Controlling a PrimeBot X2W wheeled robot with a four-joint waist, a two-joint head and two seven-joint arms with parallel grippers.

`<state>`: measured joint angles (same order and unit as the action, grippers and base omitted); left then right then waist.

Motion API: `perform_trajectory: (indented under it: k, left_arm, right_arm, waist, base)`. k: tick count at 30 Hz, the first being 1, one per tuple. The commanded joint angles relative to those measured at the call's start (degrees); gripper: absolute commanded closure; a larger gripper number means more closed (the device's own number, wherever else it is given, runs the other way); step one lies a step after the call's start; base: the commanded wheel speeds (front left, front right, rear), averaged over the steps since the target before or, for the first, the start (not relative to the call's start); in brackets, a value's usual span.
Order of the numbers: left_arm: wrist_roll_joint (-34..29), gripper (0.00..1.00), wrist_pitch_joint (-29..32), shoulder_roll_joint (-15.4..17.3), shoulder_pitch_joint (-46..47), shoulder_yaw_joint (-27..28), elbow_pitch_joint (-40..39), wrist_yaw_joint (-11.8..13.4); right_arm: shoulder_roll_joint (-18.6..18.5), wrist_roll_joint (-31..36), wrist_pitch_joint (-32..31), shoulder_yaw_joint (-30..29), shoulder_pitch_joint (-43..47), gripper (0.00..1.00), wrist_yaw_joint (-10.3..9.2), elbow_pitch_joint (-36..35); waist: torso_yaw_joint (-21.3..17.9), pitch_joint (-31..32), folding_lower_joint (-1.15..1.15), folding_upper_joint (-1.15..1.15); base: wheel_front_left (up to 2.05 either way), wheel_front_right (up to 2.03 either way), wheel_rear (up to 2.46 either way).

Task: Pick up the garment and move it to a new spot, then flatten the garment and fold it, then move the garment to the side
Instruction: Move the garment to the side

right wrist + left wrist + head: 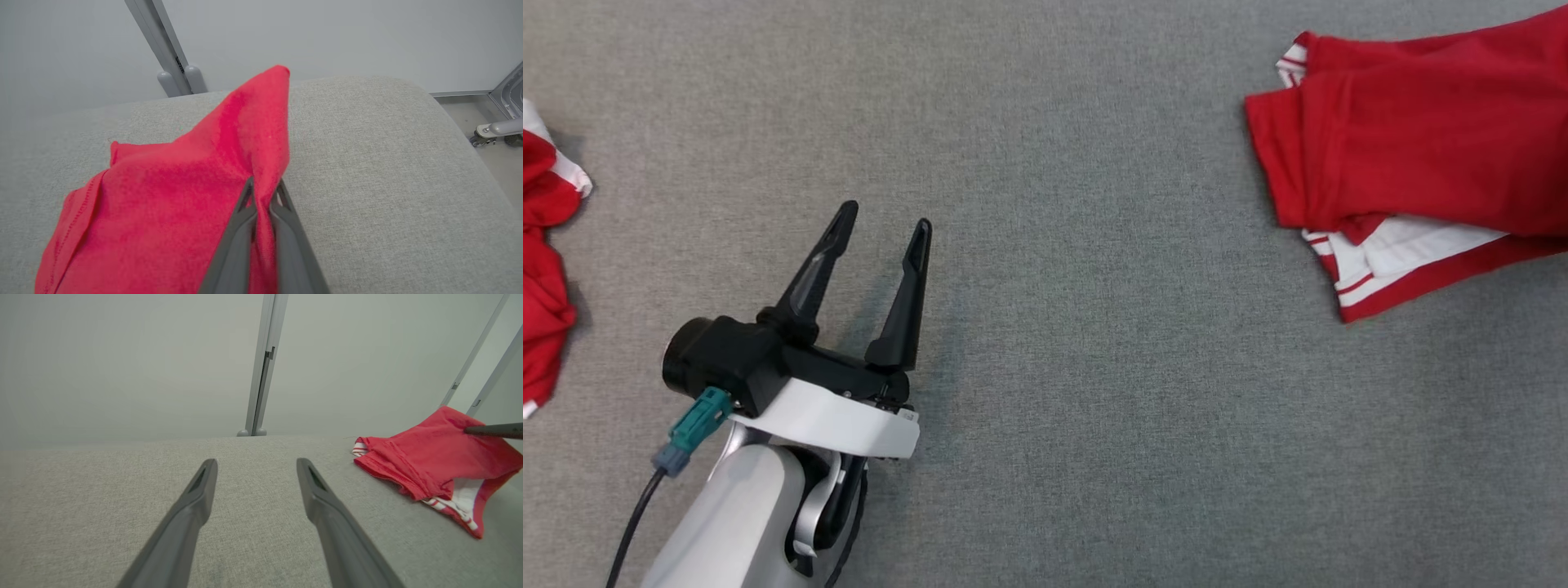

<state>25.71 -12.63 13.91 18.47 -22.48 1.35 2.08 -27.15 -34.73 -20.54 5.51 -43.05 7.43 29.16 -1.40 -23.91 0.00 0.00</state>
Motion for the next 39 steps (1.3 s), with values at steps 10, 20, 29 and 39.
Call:
perform_trajectory:
  k: [10, 20, 29, 39]
  left_arm:
    - [-1.0, 0.00, 1.4, 2.1, 2.8, 0.6, -3.2, 0.6]
    - [-0.4, 0.00, 1.1, 1.7, 3.2, 0.3, -3.0, 0.9]
    - [0.9, 0.00, -0.7, 0.2, 0.8, 0.3, -0.3, 1.0]
    - [2.7, 0.00, -1.9, -0.1, -4.4, 2.5, 2.4, 2.0]
  right_arm:
    - [-7.4, 4.1, 2.7, -3.3, -5.2, 1.00, 0.07, 5.2]
    - [-10.0, 10.6, 5.1, -4.5, -8.8, 0.00, 0.07, 11.8]
    - [-8.7, 12.7, 11.8, -1.7, -7.5, 0.00, 0.07, 12.3]
    - [-5.3, 10.1, 15.8, 0.0, 2.2, 0.00, 0.07, 0.0]
  waist:
    - [-1.3, -6.4, 0.00, 0.00]
    - [-0.1, -6.1, 0.00, 0.00]
    - [1.1, 0.8, 0.00, 0.00]
    - [1.6, 12.6, 0.00, 0.00]
  base:
    - [0.00, 0.00, 0.00]
    - [0.00, 0.00, 0.00]
    - [0.00, 0.00, 0.00]
    - [0.00, 0.00, 0.00]
